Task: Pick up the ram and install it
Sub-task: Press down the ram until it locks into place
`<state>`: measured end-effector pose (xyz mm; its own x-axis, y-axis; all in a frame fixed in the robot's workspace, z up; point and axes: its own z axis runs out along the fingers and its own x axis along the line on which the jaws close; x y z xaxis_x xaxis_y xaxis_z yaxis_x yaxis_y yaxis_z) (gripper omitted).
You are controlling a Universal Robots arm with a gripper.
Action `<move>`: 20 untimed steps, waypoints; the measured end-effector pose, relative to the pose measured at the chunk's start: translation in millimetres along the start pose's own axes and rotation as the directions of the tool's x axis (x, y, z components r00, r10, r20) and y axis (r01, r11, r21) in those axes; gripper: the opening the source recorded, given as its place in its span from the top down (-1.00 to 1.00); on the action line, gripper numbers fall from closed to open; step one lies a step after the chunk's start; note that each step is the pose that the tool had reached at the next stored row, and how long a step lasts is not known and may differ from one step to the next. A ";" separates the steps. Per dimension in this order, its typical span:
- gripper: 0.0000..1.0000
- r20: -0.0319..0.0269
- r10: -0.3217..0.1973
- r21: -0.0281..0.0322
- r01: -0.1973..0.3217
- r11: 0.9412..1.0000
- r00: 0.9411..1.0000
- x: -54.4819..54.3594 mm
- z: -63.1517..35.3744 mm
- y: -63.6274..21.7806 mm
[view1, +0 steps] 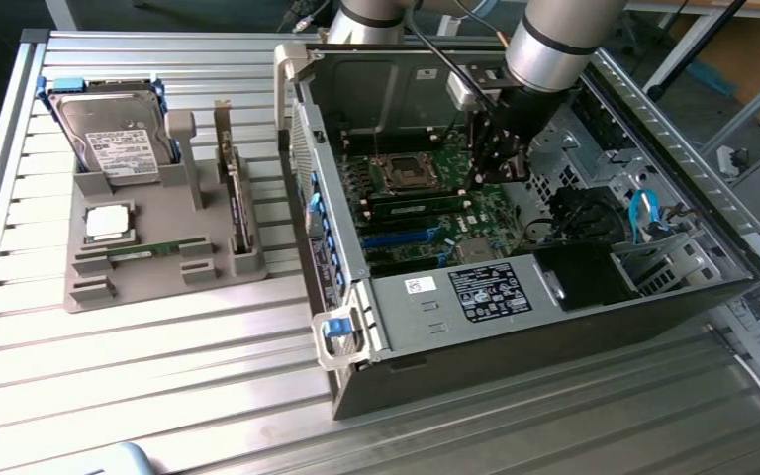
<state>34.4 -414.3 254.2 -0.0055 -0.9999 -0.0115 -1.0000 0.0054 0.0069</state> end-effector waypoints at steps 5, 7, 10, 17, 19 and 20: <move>0.79 -0.001 0.000 0.000 0.000 1.000 1.000 -1.8 0.1 0.0; 0.79 0.000 0.000 0.000 0.000 1.000 1.000 -1.8 0.4 0.0; 0.79 -0.001 0.000 0.001 0.000 1.000 1.000 -1.8 3.8 0.0; 0.79 0.000 0.000 0.001 0.000 1.000 1.000 -1.7 10.7 0.0; 0.79 -0.001 0.000 0.001 0.000 1.000 1.000 -1.7 12.2 0.0; 0.79 -0.001 0.000 0.001 0.000 1.000 1.000 -1.6 12.2 0.0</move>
<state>34.3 -412.5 242.0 -0.0055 -0.9999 -0.0107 -1.0000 0.0054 0.0056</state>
